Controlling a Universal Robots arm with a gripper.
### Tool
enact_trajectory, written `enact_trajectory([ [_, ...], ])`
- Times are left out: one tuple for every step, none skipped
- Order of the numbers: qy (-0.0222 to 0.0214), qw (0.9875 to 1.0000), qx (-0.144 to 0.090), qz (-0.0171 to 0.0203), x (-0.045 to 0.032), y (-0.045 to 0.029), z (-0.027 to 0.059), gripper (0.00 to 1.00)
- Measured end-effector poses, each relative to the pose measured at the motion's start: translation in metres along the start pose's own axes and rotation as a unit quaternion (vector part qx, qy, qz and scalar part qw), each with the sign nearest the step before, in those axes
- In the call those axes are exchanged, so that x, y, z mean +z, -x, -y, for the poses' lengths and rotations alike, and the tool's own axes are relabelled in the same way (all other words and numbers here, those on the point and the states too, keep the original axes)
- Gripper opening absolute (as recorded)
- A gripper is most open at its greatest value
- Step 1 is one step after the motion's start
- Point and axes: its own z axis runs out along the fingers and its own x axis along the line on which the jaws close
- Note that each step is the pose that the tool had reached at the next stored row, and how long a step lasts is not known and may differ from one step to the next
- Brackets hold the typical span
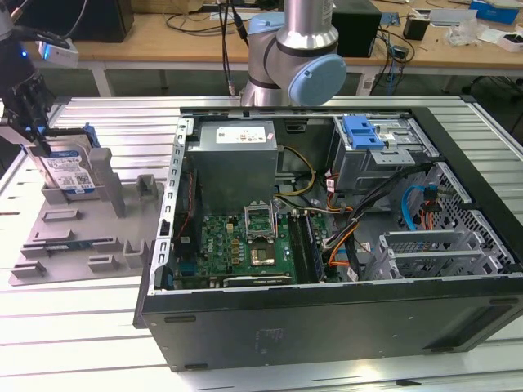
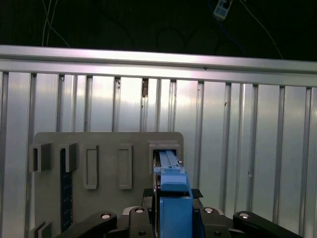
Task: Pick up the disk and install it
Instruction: 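Pick up the disk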
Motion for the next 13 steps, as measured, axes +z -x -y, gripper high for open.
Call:
enact_trajectory([
  [-0.0001,1.0,0.0,0.0,-0.0013,0.0,0.0,0.37],
  [0.0,1.0,0.0,0.0,-0.0033,0.0,0.0001,0.37],
  [0.0,1.0,0.0,0.0,-0.0057,0.0,0.0,0.37],
  [0.0,1.0,0.0,0.0,-0.0095,0.0001,0.0,0.37],
  [0.0,1.0,0.0,0.0,-0.0154,0.0001,-0.0001,0.37],
  [0.0,1.0,0.0,0.0,-0.0194,0.0001,-0.0001,0.37],
  [0.0,1.0,0.0,0.0,-0.0222,0.0001,-0.0002,0.37],
  [0.0,1.0,0.0,0.0,-0.0288,0.0001,-0.0002,0.37],
  [0.0,1.0,0.0,0.0,-0.0347,0.0002,-0.0003,0.37],
  [0.0,1.0,0.0,0.0,-0.0391,0.0002,-0.0004,0.37],
  [0.0,1.0,0.0,0.0,-0.0422,0.0002,-0.0004,0.37],
  [0.0,1.0,0.0,0.0,-0.0459,0.0002,-0.0005,0.37],
  [0.0,1.0,0.0,0.0,-0.0497,0.0002,-0.0005,0.37],
])
